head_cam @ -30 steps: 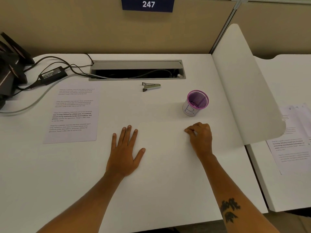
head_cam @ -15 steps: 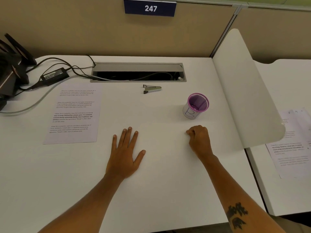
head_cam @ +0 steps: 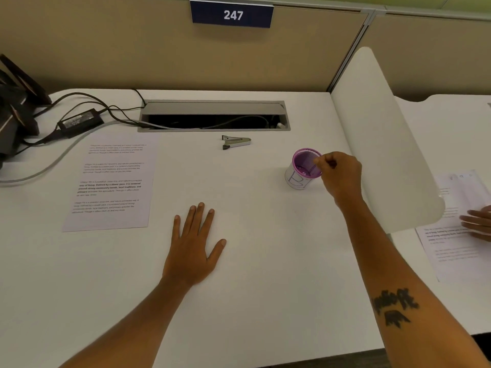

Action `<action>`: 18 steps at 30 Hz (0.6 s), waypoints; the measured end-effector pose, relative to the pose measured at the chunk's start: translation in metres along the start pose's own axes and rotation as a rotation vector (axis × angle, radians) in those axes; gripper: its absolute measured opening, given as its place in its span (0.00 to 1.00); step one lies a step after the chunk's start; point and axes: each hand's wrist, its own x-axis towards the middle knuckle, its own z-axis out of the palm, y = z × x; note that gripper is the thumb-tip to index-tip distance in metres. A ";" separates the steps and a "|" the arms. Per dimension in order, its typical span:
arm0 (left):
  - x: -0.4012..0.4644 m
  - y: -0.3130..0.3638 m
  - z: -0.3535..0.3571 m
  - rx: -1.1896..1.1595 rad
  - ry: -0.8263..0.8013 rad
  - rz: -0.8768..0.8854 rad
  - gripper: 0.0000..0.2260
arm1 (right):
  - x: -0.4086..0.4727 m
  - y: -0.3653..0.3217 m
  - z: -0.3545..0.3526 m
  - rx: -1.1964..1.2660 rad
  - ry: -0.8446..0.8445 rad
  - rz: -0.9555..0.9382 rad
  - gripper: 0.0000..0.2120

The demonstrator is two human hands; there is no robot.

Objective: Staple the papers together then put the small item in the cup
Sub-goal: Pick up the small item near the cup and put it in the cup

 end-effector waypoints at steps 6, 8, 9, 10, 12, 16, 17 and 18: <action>0.000 0.000 0.000 0.006 -0.004 -0.003 0.36 | 0.008 0.008 -0.001 -0.079 0.030 -0.103 0.06; 0.000 0.000 -0.001 0.005 -0.004 -0.002 0.36 | 0.008 0.009 -0.001 -0.077 0.037 -0.106 0.06; 0.000 0.000 -0.001 0.010 -0.006 -0.002 0.36 | 0.007 0.009 0.000 -0.073 0.042 -0.103 0.06; 0.000 0.000 -0.001 0.014 -0.008 -0.002 0.36 | 0.006 0.009 0.000 -0.062 0.049 -0.099 0.06; 0.000 0.000 -0.001 0.010 -0.005 0.000 0.36 | 0.003 0.010 0.001 -0.022 0.052 -0.098 0.06; 0.000 0.000 -0.001 -0.012 -0.003 -0.004 0.36 | -0.008 0.013 -0.002 0.072 0.095 -0.057 0.05; 0.000 0.000 -0.001 -0.007 -0.005 -0.004 0.36 | -0.013 0.015 -0.002 0.112 0.116 -0.033 0.05; 0.000 0.000 -0.001 -0.003 -0.004 -0.002 0.36 | -0.020 0.016 -0.002 0.146 0.139 -0.014 0.04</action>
